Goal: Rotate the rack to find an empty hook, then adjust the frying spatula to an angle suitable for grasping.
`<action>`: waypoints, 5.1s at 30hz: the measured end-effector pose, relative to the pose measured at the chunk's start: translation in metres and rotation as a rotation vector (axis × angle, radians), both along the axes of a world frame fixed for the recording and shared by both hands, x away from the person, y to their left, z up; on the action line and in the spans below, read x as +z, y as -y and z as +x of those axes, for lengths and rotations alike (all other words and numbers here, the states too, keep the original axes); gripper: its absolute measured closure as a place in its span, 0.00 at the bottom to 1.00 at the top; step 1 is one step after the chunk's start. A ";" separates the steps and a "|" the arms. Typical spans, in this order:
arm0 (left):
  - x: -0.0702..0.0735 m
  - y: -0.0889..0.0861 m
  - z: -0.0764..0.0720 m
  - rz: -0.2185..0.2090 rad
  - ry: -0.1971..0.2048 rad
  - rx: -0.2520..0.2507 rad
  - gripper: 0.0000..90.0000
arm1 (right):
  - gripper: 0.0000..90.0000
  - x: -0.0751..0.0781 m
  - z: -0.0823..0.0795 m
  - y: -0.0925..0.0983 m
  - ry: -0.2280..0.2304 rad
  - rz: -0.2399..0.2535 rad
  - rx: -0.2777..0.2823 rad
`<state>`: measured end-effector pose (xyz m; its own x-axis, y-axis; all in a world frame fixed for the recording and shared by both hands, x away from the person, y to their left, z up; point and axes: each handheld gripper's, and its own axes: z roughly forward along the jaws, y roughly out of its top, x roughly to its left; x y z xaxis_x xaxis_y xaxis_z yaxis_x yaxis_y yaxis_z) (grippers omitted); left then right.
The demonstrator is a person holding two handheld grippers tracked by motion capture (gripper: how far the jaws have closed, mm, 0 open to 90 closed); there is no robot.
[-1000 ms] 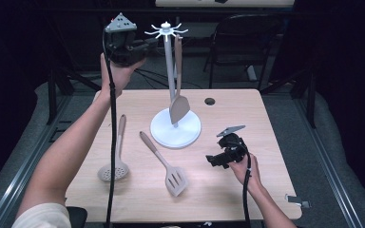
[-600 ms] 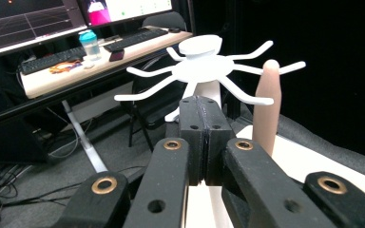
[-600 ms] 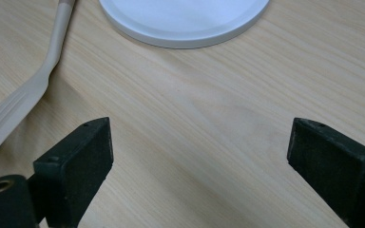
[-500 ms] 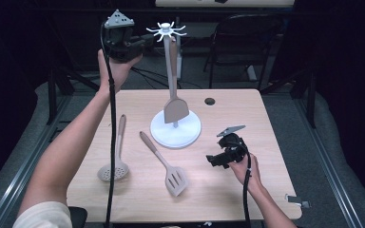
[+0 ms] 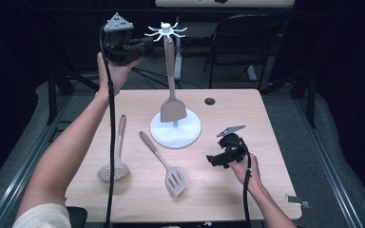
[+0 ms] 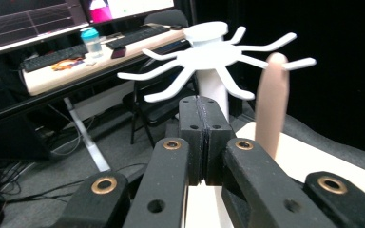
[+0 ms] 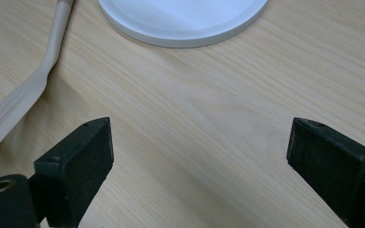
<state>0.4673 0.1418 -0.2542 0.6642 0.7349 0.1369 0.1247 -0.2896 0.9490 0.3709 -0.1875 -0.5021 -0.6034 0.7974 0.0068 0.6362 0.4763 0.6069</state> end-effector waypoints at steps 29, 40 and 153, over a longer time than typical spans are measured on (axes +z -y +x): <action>0.007 0.006 -0.004 -0.001 0.026 -0.013 0.99 | 0.09 0.000 0.000 0.000 -0.010 -0.003 0.005; 0.007 0.001 0.002 -0.007 0.013 0.003 0.99 | 0.09 -0.001 0.000 -0.001 -0.008 0.005 0.001; -0.244 -0.054 -0.042 0.145 -0.552 0.189 0.04 | 1.00 0.004 -0.038 -0.085 0.020 0.045 0.302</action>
